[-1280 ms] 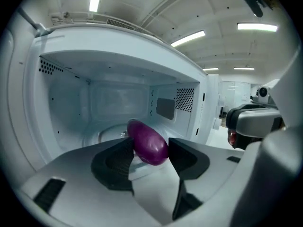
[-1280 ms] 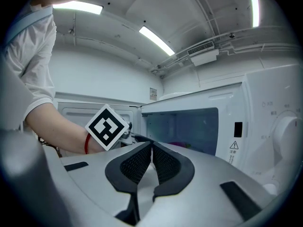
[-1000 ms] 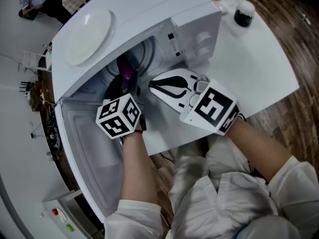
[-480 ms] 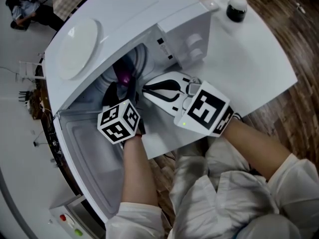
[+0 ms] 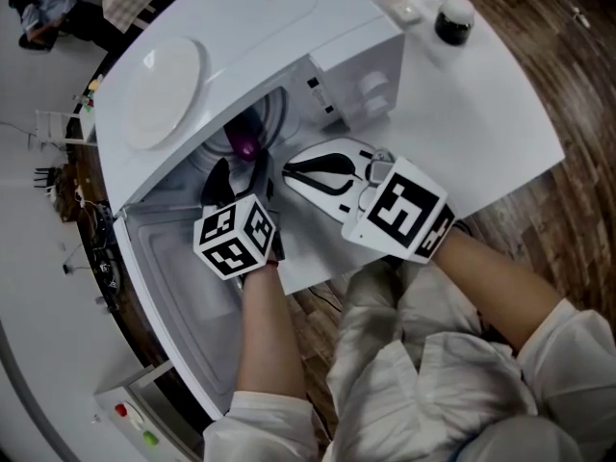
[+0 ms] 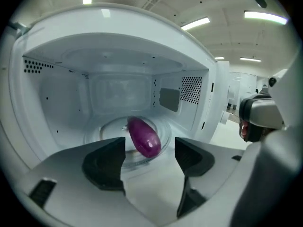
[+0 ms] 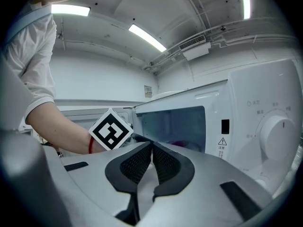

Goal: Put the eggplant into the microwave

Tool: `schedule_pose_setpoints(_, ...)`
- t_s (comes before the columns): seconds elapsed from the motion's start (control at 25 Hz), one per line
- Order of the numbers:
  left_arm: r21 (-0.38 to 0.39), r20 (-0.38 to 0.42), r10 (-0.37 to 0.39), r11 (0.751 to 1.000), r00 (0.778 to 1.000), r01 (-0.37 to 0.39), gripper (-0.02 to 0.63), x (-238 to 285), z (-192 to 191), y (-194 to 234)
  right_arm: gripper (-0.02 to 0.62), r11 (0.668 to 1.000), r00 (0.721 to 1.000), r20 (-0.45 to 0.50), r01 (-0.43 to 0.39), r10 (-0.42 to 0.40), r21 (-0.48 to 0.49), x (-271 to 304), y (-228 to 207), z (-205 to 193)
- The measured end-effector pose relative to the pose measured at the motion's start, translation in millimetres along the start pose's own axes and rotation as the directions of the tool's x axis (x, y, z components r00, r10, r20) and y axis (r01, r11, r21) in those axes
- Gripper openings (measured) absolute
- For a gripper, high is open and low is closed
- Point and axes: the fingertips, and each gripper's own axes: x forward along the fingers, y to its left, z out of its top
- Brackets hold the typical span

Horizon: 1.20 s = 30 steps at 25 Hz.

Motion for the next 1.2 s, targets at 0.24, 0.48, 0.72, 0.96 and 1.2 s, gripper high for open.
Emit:
schedule_pose_setpoints(0.24,-0.009,-0.015,-0.007,1.000,1.000,0.007,0.317,-13.8,11.6,-9.9,0.035,1.000,1.000,-0.023,-0.010,0.011,0.014,-6.7,2.2,15.2)
schedule_pose_setpoints(0.48,-0.020,-0.001,-0.013,1.000,1.000,0.013,0.316,-23.9,30.1,-19.8,0.035,1.000,0.999,-0.044,-0.022,0.022,0.013,-15.6,-3.0,28.1)
schedule_pose_setpoints(0.72,-0.021,0.037,-0.026,0.999,0.999,0.027,0.238,-36.4,43.4,-33.8,0.035,0.999,0.998,-0.048,-0.032,0.032,0.011,-23.4,-6.6,36.6)
schedule_pose_setpoints(0.96,0.006,0.092,-0.072,0.997,0.993,0.071,0.097,-53.8,51.4,-61.8,0.035,0.999,0.998,-0.045,-0.043,0.044,0.006,-31.6,-6.3,36.0)
schedule_pose_setpoints(1.2,-0.007,0.120,-0.162,0.986,0.979,0.164,0.002,-65.7,47.7,-96.0,0.035,0.998,0.996,-0.065,-0.061,0.061,-0.005,-37.3,-2.4,24.8)
